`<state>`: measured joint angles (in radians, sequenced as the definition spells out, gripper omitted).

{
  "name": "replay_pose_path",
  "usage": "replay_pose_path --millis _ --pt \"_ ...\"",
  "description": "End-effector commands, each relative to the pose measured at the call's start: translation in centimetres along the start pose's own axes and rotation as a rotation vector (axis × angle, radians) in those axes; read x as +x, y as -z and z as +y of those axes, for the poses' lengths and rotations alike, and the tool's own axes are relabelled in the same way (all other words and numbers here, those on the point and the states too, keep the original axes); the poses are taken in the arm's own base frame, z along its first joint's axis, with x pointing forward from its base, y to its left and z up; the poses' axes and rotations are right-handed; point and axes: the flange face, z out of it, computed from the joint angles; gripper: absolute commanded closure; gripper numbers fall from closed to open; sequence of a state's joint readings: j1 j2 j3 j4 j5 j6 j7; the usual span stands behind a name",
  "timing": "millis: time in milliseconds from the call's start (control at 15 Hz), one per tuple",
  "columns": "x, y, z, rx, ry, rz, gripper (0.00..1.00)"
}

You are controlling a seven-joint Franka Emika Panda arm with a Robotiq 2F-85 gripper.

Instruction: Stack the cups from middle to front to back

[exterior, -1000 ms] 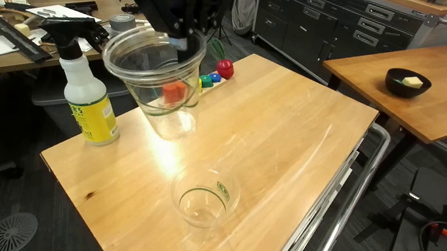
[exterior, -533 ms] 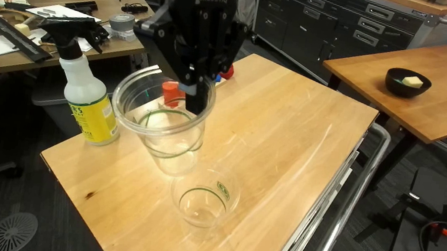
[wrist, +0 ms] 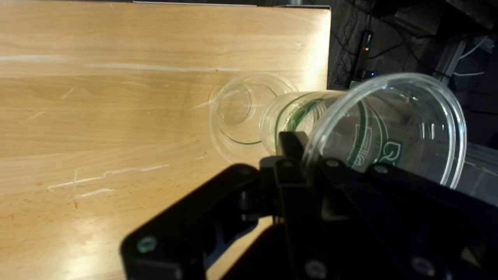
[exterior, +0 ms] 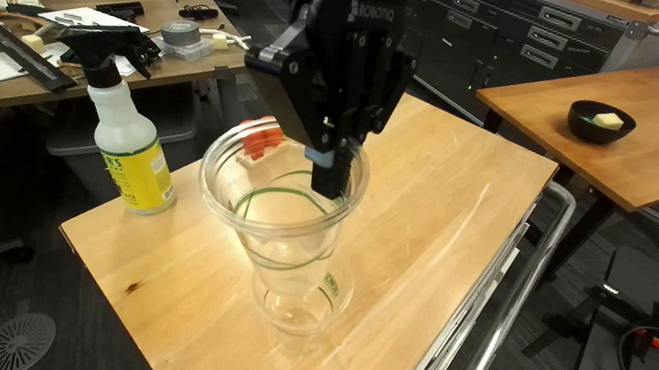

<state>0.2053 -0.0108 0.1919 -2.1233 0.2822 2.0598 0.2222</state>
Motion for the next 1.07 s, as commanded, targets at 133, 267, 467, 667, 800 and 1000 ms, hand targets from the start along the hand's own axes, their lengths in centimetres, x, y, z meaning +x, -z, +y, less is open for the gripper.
replay_pose_path --millis 133,267,467,667,800,1000 --pt "0.3 -1.5 2.1 0.019 -0.007 0.042 0.99" --pt "1.1 -1.9 2.6 0.028 -0.013 0.058 0.99" --pt "2.0 -2.3 3.5 0.043 -0.011 0.055 0.99" --pt "2.4 -2.8 4.2 0.061 0.002 0.029 0.99" --pt "2.4 -3.1 4.5 0.076 0.014 0.016 0.99" --pt "2.3 -3.9 4.4 0.102 0.043 -0.009 0.99"
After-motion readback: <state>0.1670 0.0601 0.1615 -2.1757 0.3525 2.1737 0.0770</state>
